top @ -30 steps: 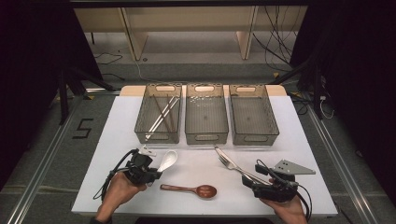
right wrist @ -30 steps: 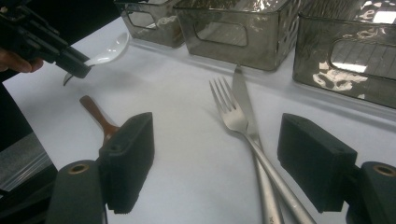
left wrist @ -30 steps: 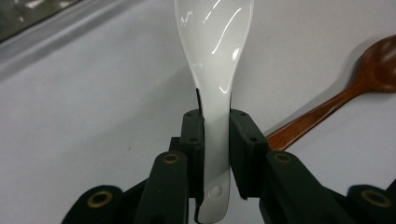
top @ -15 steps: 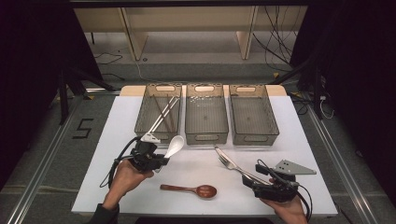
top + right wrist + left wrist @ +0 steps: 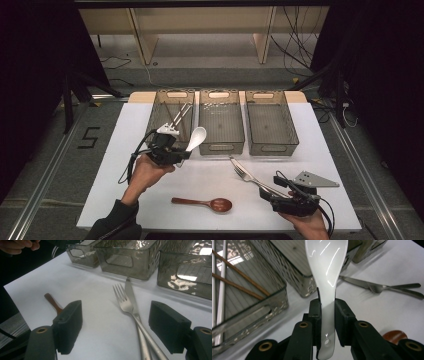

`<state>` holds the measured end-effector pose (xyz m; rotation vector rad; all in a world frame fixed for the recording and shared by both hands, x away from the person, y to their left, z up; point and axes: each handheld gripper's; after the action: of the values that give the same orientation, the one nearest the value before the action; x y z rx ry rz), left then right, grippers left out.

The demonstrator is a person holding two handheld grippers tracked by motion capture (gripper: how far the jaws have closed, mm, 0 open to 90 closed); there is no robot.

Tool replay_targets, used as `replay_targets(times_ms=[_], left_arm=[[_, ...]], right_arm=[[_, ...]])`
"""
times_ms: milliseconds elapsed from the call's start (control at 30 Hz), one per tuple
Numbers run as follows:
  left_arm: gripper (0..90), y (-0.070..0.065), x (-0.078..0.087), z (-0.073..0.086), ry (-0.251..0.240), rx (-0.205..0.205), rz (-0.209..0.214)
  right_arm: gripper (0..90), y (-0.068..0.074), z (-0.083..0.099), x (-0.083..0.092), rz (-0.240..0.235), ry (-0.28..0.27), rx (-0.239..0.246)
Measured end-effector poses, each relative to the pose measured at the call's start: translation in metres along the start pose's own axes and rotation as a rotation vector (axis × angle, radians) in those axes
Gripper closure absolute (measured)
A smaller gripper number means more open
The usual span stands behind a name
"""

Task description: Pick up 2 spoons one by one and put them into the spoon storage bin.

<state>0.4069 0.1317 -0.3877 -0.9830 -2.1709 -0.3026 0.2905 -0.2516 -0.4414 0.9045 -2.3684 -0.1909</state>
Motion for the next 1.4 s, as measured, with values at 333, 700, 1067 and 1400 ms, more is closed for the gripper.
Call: replay_targets(times_ms=[333, 700, 1067, 1400], left_arm=[[76.3, 0.008, -0.012, -0.025, -0.024, -0.008, -0.003], [76.3, 0.015, -0.029, -0.054, -0.029, -0.009, -0.02], [76.2, 0.019, -0.051, -0.078, -0.032, 0.002, -0.021], [76.3, 0.023, -0.065, -0.09, -0.039, 0.014, -0.03]], right_arm=[[28.1, 0.0, 0.0, 0.0, -0.004, -0.003, 0.0], [28.1, -0.001, 0.0, 0.0, -0.006, 0.001, -0.004], [28.1, -0.001, 0.001, 0.0, -0.014, 0.004, -0.006], [28.0, -0.002, 0.001, 0.001, -0.015, 0.001, -0.005]])
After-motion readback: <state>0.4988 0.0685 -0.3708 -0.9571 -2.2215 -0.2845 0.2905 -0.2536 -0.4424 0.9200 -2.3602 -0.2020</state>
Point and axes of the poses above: each handheld gripper's, and its own axes: x roughly backward along the jaws, z roughly out of its underside, y roughly to its left, and after that the axes turned 7 degrees about -x, right-handed
